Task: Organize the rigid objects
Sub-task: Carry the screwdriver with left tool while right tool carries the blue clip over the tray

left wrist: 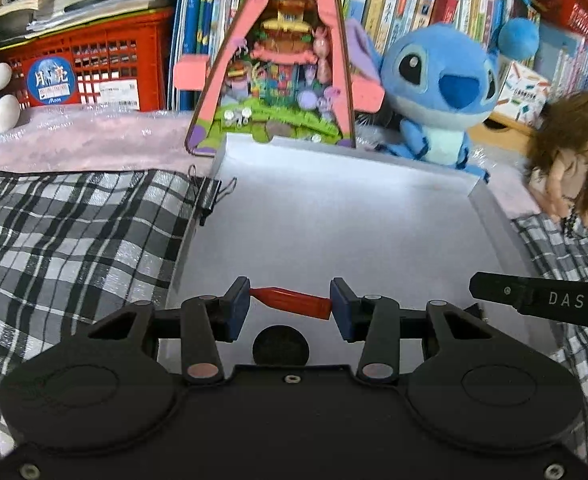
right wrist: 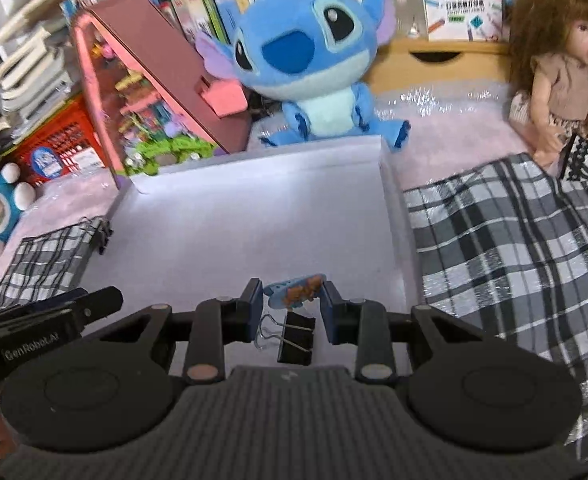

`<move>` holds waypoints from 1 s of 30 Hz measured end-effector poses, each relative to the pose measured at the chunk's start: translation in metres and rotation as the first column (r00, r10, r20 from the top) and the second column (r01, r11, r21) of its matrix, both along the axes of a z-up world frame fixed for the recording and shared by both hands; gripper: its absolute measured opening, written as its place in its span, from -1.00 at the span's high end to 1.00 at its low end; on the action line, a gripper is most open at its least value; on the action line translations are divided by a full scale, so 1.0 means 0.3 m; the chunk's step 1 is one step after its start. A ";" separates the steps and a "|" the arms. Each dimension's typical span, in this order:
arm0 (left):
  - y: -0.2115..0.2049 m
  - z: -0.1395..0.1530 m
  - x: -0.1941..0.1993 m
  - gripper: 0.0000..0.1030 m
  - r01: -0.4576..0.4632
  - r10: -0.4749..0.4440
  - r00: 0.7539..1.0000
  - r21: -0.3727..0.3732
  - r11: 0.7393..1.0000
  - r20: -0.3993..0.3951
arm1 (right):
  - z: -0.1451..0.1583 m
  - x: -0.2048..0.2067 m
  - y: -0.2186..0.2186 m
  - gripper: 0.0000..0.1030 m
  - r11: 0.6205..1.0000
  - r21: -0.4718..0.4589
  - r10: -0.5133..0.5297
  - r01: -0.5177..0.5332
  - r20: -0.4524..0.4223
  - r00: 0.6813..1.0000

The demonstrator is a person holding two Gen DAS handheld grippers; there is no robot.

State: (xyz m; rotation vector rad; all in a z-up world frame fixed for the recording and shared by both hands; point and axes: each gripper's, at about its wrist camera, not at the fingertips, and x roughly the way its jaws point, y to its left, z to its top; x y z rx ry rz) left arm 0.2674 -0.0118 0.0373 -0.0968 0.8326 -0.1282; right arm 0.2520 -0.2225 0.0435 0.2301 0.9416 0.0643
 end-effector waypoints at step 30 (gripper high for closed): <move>-0.028 -0.053 0.015 0.18 0.024 -0.025 1.000 0.074 0.997 0.003 | -0.059 0.048 0.020 0.25 1.000 -0.004 -0.010 0.010 -0.065 0.998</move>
